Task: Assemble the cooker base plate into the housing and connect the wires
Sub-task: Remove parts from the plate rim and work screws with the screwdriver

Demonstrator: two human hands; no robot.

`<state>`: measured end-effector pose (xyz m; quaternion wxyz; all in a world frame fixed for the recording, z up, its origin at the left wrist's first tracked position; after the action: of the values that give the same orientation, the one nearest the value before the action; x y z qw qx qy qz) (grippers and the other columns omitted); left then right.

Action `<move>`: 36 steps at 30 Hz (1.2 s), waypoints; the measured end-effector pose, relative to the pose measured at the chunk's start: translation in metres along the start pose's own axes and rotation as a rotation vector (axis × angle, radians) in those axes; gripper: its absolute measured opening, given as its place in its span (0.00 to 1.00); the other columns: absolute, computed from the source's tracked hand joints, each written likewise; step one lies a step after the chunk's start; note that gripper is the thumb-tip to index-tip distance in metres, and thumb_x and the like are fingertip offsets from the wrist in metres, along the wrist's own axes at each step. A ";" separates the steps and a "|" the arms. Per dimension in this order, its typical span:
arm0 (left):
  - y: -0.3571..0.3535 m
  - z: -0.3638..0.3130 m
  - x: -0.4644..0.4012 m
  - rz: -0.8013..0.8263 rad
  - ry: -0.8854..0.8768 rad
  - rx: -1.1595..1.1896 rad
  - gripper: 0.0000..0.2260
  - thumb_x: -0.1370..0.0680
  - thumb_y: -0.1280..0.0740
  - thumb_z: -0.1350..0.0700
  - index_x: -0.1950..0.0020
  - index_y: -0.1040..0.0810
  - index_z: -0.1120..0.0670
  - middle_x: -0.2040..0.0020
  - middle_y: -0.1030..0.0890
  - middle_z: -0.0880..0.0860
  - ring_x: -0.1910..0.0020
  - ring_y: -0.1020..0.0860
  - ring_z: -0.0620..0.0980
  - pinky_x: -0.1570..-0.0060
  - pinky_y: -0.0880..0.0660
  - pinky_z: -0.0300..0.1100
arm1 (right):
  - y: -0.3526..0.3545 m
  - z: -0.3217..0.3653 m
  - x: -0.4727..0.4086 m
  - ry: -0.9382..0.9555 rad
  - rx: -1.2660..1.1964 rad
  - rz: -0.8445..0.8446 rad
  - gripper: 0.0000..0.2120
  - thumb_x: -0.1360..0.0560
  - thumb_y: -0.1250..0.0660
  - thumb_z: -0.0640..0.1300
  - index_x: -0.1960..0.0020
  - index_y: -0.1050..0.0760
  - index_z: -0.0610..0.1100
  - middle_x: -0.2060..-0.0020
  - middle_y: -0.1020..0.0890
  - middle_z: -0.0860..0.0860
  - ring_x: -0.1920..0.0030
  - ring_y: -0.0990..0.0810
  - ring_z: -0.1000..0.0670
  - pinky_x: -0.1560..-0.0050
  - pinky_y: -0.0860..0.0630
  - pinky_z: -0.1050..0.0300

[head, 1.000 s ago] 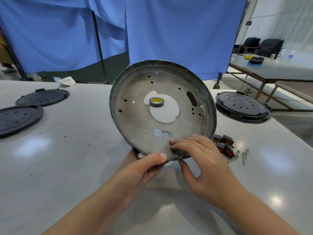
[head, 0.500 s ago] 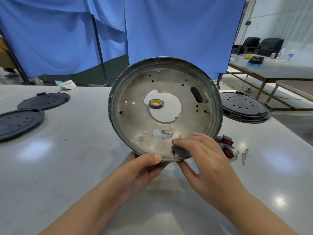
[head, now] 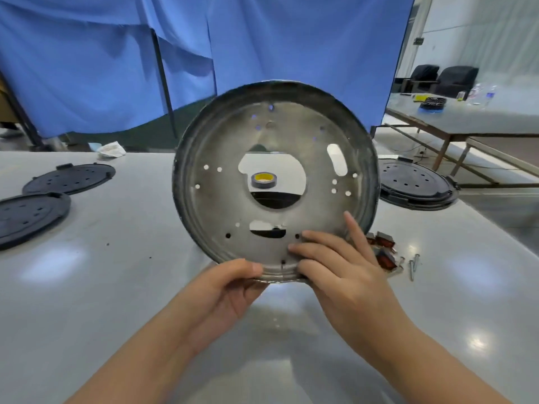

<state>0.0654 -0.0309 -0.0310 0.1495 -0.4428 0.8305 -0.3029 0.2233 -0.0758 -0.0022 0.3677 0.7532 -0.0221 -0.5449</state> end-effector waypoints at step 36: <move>0.005 0.013 0.001 -0.127 0.131 0.254 0.50 0.44 0.19 0.40 0.30 0.33 0.62 0.36 0.24 0.69 0.36 0.24 0.63 0.36 0.28 0.51 | -0.005 -0.011 0.005 -0.198 -0.334 0.160 0.06 0.24 0.39 0.43 0.52 0.24 0.44 0.57 0.21 0.54 0.50 0.23 0.52 0.34 0.32 0.53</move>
<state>0.0684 -0.0342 -0.0441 0.1306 -0.4511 0.7639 -0.4427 0.2324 -0.0684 -0.0075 0.5257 0.6203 -0.0271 -0.5815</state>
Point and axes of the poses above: each hand's wrist, its own x-axis away from the middle knuckle, its own y-axis out of the back of the hand, z = x × y, the point moved 4 cm from there along -x, towards the middle knuckle
